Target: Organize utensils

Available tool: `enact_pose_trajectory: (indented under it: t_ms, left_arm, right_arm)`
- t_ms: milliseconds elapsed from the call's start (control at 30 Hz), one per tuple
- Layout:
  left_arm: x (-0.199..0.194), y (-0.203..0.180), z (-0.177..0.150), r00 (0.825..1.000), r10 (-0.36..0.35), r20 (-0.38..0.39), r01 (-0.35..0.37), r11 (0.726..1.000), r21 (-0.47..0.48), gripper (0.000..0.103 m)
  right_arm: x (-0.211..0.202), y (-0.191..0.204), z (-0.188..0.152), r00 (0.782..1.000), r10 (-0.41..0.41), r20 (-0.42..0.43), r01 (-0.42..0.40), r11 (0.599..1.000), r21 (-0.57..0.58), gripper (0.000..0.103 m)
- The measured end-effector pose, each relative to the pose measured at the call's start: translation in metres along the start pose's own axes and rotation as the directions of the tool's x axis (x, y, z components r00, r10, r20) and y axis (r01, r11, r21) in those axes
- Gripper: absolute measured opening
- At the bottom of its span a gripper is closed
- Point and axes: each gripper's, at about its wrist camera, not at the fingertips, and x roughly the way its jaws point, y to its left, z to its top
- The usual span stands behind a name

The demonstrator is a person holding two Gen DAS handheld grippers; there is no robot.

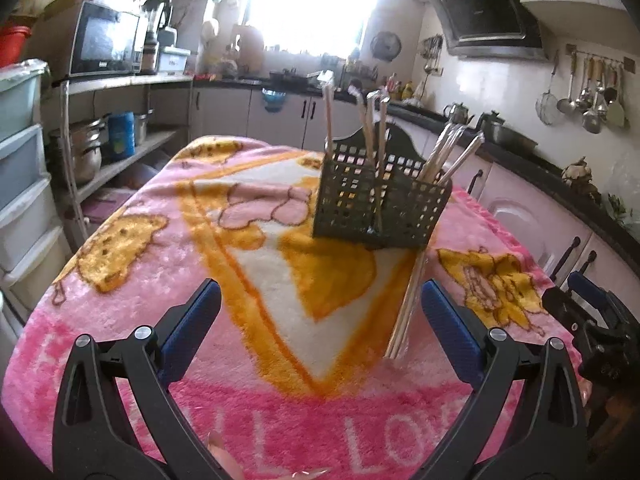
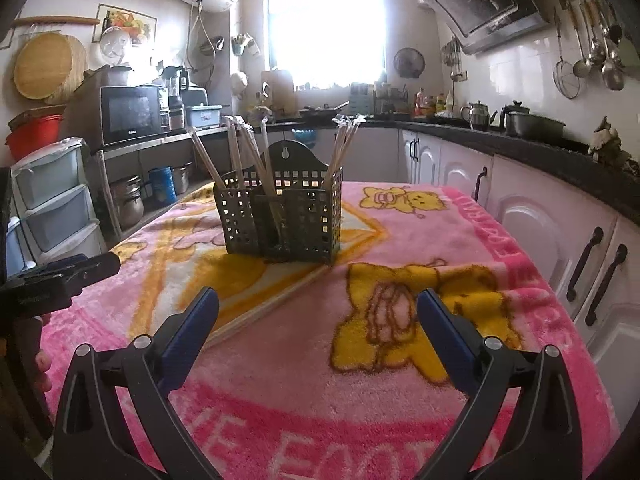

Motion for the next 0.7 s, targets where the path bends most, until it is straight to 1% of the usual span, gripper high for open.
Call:
enact_pose_trajectory:
  t_ms: [200,367,467,567,633,700]
  left_arm:
    - [-0.005,-0.009,-0.006,0.999,-0.019,0.051,0.017,0.999,0.031,0.092]
    - [-0.005,-0.01,-0.011,0.996,-0.009,0.087,0.005,0.999,0.042,0.092]
    - [-0.004,-0.01,-0.013,0.994,-0.026,0.102,0.022,0.999,0.044,0.092]
    - [-0.003,-0.01,-0.014,0.992,-0.028,0.119,0.021,0.998,0.061,0.092]
    - [0.0,-0.01,-0.015,0.993,-0.031,0.111,0.024,0.998,0.062,0.092]
    - [0.002,-0.009,-0.015,0.994,-0.029,0.108,0.023,0.998,0.058,0.092]
  right_arm:
    - [-0.008,0.0,-0.006,0.999,0.01,0.036,-0.01,1.0,-0.003,0.097]
    - [-0.013,0.002,-0.008,0.997,-0.01,0.075,0.012,1.0,-0.023,0.097]
    - [-0.013,0.001,-0.008,0.994,-0.018,0.103,0.021,1.0,-0.021,0.097]
    - [-0.011,0.001,-0.007,0.99,-0.035,0.138,0.041,0.999,-0.035,0.097]
    - [-0.006,0.001,-0.008,0.99,-0.039,0.134,0.046,0.998,-0.048,0.097]
    - [0.0,-0.001,-0.009,0.994,-0.028,0.109,0.032,0.999,-0.038,0.097]
